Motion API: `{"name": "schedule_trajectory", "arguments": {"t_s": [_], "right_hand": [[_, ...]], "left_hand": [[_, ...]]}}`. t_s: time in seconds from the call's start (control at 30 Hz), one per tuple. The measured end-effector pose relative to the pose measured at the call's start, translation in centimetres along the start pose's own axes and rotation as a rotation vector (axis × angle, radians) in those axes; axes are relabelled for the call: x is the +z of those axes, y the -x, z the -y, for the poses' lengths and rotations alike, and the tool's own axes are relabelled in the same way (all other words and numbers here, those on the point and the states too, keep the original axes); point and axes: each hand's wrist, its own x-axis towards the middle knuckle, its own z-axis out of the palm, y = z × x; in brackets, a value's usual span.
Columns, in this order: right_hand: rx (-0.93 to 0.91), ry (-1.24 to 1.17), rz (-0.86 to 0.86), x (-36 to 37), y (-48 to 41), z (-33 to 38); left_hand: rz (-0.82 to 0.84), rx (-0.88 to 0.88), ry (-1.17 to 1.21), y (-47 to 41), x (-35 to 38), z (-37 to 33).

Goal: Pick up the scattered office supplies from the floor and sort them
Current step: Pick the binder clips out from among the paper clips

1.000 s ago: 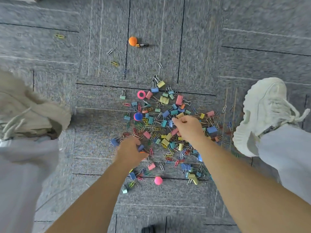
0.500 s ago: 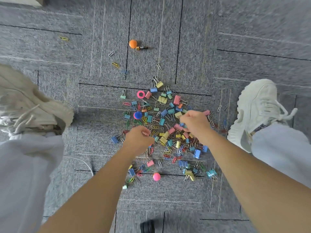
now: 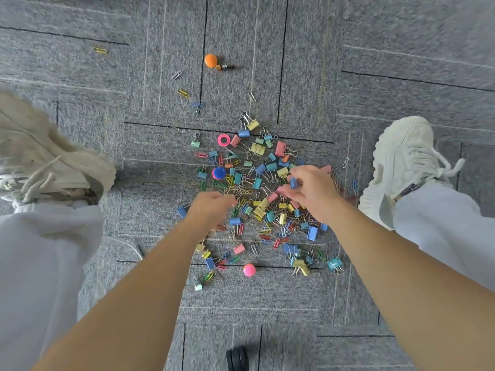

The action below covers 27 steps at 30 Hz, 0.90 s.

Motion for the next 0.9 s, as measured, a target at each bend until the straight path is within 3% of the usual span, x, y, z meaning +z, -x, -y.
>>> {"name": "schedule_trajectory", "arguments": {"t_s": [0.07,0.13,0.23,0.3,0.4,0.53,0.7,0.8,0.9], "right_hand": [[-0.068,0.083,-0.038,0.1,-0.2,-0.8],[-0.173,0.135,-0.031,0.5,0.2,-1.8],[-0.032,-0.058,-0.085,1.5,1.7,-2.2],[-0.103,0.303,-0.007,2.0,3.2,-3.5],[-0.264,0.812,0.243,3.3,5.2,-6.6],[-0.231,1.152,0.468,6.2,6.5,-10.6],[-0.415,1.438,0.451,9.5,6.7,-13.2],[-0.442,1.401,0.38,9.9,6.8,-14.2],[-0.359,1.145,0.393,9.4,6.6,-13.9]], "left_hand": [[-0.026,0.072,-0.221,-0.2,0.1,1.4],[-0.035,0.113,-0.293,0.3,0.4,2.4],[-0.068,0.115,-0.288,0.8,0.7,3.6],[-0.104,0.11,-0.266,1.1,0.8,3.9],[-0.207,0.167,-0.395,0.9,0.7,4.1],[-0.231,0.2,-0.466,0.8,-0.2,3.8],[-0.131,0.197,-0.665,2.2,-2.1,3.0],[-0.136,0.2,-0.669,2.4,-2.9,2.8],[-0.174,0.205,-0.665,1.8,-2.8,2.5]]}}
